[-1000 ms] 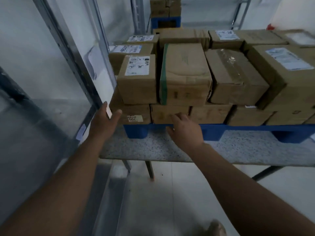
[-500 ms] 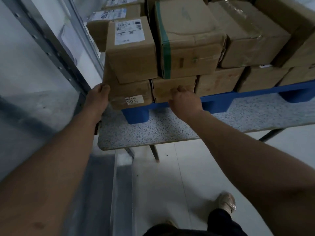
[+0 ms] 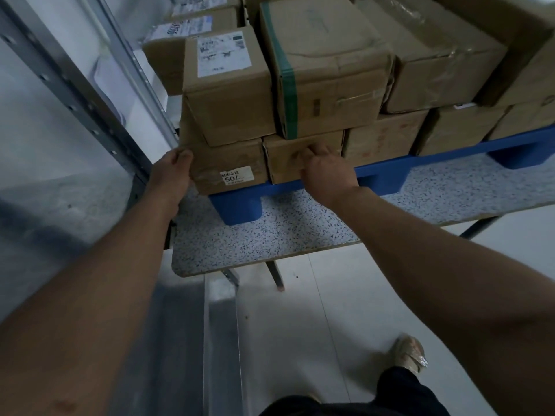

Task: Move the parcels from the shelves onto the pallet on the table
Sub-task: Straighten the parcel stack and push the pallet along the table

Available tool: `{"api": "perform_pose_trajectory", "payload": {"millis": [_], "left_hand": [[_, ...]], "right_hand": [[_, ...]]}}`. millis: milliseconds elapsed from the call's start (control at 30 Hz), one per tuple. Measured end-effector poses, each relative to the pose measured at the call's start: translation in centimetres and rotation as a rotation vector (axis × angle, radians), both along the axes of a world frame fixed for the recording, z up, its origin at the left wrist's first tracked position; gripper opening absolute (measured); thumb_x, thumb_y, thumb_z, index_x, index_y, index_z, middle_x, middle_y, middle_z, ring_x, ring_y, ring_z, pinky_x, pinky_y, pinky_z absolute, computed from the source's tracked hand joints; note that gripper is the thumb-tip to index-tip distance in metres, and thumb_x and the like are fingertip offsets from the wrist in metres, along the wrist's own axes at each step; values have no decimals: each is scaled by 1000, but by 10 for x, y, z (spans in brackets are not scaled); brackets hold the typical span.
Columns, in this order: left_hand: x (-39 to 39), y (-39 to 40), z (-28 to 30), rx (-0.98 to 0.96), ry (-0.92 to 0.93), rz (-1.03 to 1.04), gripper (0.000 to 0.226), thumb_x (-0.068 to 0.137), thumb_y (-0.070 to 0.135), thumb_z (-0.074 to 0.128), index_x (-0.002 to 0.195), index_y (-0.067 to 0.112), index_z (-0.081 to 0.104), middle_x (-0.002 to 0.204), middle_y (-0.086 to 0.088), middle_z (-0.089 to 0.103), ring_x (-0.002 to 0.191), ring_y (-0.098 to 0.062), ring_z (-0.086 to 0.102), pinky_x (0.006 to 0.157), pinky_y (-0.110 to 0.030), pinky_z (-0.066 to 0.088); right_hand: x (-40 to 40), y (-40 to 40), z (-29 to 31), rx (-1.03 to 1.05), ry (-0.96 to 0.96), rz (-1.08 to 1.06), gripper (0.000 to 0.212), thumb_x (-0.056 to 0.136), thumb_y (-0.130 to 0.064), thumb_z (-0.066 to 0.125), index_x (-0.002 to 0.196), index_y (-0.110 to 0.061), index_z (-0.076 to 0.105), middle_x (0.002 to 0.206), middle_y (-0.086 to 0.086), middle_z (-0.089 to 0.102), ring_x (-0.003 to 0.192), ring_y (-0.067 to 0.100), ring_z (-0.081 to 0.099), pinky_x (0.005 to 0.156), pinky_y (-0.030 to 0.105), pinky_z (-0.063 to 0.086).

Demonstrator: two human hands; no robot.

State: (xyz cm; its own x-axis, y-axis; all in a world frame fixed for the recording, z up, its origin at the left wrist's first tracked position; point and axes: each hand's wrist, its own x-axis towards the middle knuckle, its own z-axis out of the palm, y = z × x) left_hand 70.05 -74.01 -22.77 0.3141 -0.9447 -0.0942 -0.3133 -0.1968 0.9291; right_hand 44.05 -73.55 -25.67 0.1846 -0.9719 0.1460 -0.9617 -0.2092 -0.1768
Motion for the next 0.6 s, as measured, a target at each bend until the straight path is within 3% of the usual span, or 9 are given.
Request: {"api": "perform_pose_trajectory", "payload": {"millis": [100,200,300,600], "left_hand": [[0,-1,2,-4,20,-10,25,95,37,48,118,29,55,115,-1,59,104,-18,58,99,-39,46],[-3,0,4,5,62,-31,34,98,29,46,130,17,50,114,-1,56,88,-7,57,91,-28,48],[-7,1,6,11,72,-42,36,99,26,44,133,14,47,111,0,53,84,-4,55,86,-25,46],[-10,1,8,17,73,-30,38,100,26,43,136,13,43,116,-1,51,102,-14,52,87,-25,45]], "right_hand": [[-1,-1,2,-3,-12,0,40,89,-6,51,128,-11,50,124,16,48,114,36,48,83,41,46],[0,0,4,-6,-17,2,41,88,-3,51,128,-9,48,124,17,47,112,36,49,81,41,46],[1,0,8,5,-3,-12,42,88,1,49,129,-7,45,125,17,46,113,36,47,81,41,45],[0,2,15,40,21,-4,43,89,1,47,131,-6,45,128,17,43,115,36,46,83,41,46]]}}
